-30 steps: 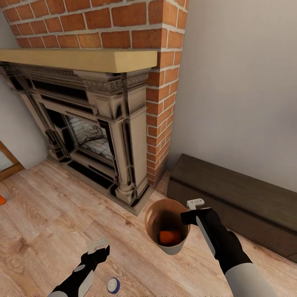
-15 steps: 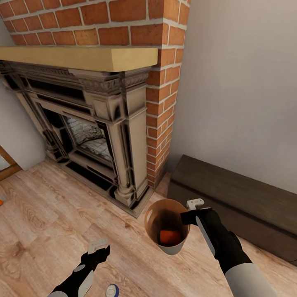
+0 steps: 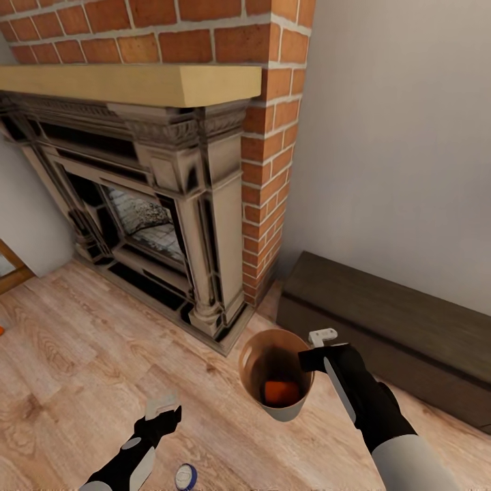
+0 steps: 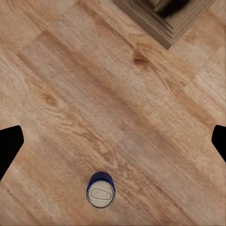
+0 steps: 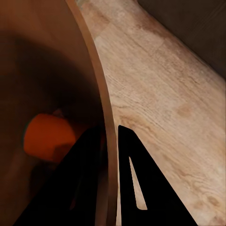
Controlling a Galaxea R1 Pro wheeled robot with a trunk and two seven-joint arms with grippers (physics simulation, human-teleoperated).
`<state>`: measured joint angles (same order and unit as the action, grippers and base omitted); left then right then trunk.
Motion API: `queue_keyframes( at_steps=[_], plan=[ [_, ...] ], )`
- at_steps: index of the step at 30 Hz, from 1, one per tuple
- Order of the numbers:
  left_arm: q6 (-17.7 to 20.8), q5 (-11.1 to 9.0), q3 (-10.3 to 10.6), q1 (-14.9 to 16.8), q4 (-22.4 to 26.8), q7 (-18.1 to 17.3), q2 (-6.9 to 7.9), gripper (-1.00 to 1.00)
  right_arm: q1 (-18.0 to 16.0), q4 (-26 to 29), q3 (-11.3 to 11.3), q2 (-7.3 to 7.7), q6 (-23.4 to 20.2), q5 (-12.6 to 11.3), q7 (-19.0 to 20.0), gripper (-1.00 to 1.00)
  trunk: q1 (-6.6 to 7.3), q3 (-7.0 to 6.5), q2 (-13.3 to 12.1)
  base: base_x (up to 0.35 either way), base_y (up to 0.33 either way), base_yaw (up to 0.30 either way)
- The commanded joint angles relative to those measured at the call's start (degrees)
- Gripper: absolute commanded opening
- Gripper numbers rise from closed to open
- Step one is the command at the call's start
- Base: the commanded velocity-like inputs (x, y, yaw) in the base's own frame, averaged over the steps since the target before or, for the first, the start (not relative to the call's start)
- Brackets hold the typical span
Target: Put the three can of soda from the living room inside the tash can in the kitchen.
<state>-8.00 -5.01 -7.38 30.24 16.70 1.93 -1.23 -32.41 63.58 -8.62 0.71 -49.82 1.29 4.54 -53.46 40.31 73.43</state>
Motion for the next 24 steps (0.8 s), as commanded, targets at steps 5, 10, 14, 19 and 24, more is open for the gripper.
queue_keyframes(
  at_steps=[5, 10, 14, 19, 24],
  plan=[
    [0.01, 0.0, 0.0, 0.0, 0.0, -0.02, 0.0, 1.0, -0.03, 0.04, 0.01, -0.01, -0.01, -0.77, 0.3, -1.0, -1.1, 1.35, 2.03, 0.0, 0.0, 0.0],
    [0.01, 0.0, 0.0, 0.0, -0.03, -0.03, 0.0, 1.0, -0.03, 0.04, 0.01, -0.01, -0.01, -0.77, 0.3, -1.0, -2.2, 2.71, 4.03, 0.0, 0.0, 0.0],
    [0.01, 0.0, 0.0, 0.0, -0.06, -0.08, 0.0, 1.0, -0.03, 0.01, 0.01, -0.01, -0.01, -0.77, 0.3, -1.0, -3.08, 3.79, 5.63, 0.0, 0.0, 0.0],
    [0.01, 0.0, 0.0, 0.0, -0.09, -0.09, 0.0, 1.0, -0.03, 0.02, 0.01, -0.01, -0.01, -0.77, 0.3, -1.0, -4.17, 5.14, 7.64, 0.0, 0.0, 0.0],
    [0.01, 0.0, 0.0, 0.0, -0.09, -0.09, 0.0, 1.0, -0.03, 0.03, 0.01, -0.01, -0.01, -0.77, 0.3, -1.0, -5.27, 6.5, 9.65, 0.0, 0.0, 0.0]
  ],
)
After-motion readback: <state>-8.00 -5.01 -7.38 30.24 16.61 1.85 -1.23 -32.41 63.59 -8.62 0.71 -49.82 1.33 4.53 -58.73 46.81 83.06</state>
